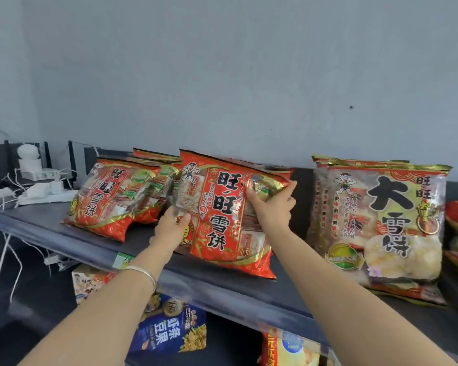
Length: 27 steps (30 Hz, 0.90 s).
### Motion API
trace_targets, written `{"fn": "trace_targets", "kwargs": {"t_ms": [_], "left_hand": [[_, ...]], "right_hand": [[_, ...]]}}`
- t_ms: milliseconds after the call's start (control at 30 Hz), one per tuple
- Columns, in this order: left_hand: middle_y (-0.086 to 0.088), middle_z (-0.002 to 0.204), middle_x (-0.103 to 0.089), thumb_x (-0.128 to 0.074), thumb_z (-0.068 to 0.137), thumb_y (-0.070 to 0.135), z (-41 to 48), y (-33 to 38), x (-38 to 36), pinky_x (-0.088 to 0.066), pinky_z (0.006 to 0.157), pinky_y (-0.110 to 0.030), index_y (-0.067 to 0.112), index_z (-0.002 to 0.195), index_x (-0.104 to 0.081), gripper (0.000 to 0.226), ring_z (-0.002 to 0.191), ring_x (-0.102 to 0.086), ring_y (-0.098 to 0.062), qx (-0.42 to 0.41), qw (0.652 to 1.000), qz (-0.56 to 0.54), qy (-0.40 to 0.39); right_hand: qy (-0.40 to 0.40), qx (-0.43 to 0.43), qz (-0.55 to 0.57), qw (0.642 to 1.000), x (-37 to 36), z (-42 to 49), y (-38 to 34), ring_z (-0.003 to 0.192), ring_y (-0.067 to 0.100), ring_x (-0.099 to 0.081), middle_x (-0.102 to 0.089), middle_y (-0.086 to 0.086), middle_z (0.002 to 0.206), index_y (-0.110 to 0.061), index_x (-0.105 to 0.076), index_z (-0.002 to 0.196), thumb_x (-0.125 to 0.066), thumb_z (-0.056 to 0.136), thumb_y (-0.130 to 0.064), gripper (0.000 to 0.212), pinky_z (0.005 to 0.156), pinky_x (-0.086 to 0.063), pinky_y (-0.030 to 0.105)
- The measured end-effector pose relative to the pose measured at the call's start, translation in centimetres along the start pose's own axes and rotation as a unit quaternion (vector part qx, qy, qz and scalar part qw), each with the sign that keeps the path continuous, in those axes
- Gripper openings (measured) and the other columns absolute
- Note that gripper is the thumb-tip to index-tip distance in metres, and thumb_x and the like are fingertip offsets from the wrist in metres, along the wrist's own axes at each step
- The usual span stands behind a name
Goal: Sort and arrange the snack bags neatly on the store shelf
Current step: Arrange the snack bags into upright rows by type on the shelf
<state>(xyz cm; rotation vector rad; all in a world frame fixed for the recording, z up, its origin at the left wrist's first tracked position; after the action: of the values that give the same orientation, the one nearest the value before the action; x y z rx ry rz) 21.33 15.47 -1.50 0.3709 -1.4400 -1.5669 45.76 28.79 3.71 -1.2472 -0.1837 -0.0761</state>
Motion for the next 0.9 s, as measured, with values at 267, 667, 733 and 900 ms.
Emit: {"fn": "trace_targets", "kwargs": {"t_ms": [267,667,733,900], "left_hand": [[0.003,0.158,0.011,-0.042,0.085,0.067,0.8,2.3,-5.3,-0.008,0.114,-0.058,0.048,0.146,0.002,0.078,0.145,0.003,-0.028,-0.100,0.973,0.207,-0.031],[0.000,0.159,0.008,-0.047,0.085,0.064,2.4,2.8,-5.0,0.001,0.112,-0.060,0.041,0.148,-0.008,0.078,0.146,0.005,-0.024,-0.164,0.968,0.184,-0.052],[-0.003,0.157,-0.008,-0.052,0.089,0.052,1.4,4.9,-4.6,-0.004,0.114,-0.059,0.032,0.147,-0.023,0.067,0.146,-0.005,-0.024,-0.248,0.947,0.205,-0.009],[-0.005,0.147,-0.034,-0.057,0.091,0.034,-2.9,9.7,-7.2,-0.018,0.116,-0.045,0.025,0.137,-0.045,0.049,0.140,-0.024,-0.023,-0.404,0.895,0.189,-0.025]], "right_hand": [[0.021,0.048,-0.164,0.985,-3.2,2.2,2.2,0.143,0.035,-0.021,-0.011,0.007,0.160,-0.025,0.016,0.151,-0.051,0.088,-0.060,0.098,0.108,-0.027,0.058],[0.058,0.017,-0.179,0.982,-2.5,2.6,1.6,0.139,0.036,-0.028,-0.018,0.009,0.156,-0.026,0.008,0.152,-0.053,0.088,-0.059,0.094,0.108,-0.032,0.058],[0.068,0.031,-0.168,0.983,-1.6,1.7,1.2,0.138,0.035,-0.028,-0.020,0.010,0.154,-0.024,0.004,0.153,-0.053,0.091,-0.053,0.089,0.107,-0.033,0.055],[0.072,0.076,-0.260,0.960,1.7,-1.4,0.0,0.137,0.033,-0.029,-0.024,0.009,0.152,-0.020,-0.019,0.152,-0.047,0.097,-0.042,0.065,0.106,-0.033,0.045]]}}
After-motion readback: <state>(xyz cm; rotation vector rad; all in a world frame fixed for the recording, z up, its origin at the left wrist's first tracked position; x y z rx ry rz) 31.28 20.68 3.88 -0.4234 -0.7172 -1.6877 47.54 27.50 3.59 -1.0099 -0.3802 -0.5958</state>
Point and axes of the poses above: each hand's wrist, its own z-axis towards the middle knuckle, its own x-axis out of the back of the hand, y = z × x, the point moved 10 cm from there along z, towards the middle knuckle
